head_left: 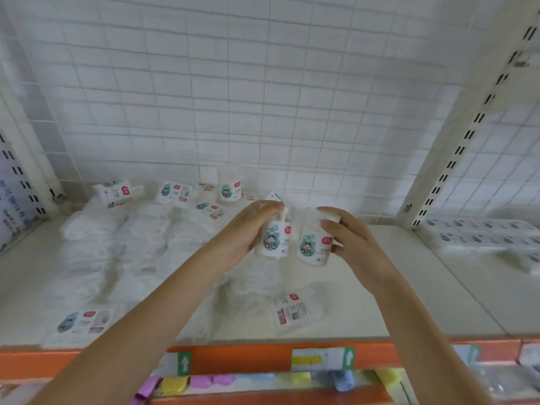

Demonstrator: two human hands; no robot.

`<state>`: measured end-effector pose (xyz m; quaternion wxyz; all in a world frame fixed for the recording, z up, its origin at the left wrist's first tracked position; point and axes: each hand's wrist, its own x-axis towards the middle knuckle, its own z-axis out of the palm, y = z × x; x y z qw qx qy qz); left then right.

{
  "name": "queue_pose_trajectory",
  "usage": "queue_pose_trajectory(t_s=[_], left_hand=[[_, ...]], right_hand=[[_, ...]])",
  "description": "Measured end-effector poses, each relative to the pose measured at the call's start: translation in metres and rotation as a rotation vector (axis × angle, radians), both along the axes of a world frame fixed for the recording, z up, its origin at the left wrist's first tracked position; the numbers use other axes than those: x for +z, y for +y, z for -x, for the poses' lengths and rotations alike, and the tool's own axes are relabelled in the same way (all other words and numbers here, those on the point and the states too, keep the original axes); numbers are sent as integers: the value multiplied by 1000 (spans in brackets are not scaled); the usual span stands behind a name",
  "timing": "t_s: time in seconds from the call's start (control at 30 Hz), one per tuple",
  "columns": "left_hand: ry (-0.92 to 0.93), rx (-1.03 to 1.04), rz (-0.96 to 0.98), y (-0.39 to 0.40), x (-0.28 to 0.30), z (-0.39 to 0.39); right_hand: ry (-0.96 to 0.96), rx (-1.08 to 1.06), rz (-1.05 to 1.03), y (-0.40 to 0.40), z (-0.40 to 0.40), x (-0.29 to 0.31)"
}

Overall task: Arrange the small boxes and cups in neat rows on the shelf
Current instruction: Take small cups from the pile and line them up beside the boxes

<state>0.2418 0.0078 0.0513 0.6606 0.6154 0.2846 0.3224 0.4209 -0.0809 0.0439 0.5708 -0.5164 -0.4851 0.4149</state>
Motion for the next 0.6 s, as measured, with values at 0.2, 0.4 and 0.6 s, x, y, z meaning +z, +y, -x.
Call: queue_pose_trajectory(t_s=[0.2, 0.4, 0.6], left_hand=[[-27, -137, -70, -36, 1, -46], [-31, -421, -56, -105, -4, -127], [-34, -665, 58, -207, -21, -209]], right_hand=[[-1, -217, -24, -66, -30, -1], [26, -468, -34, -175, -73, -6], [118, -665, -29, -301, -116, -17]])
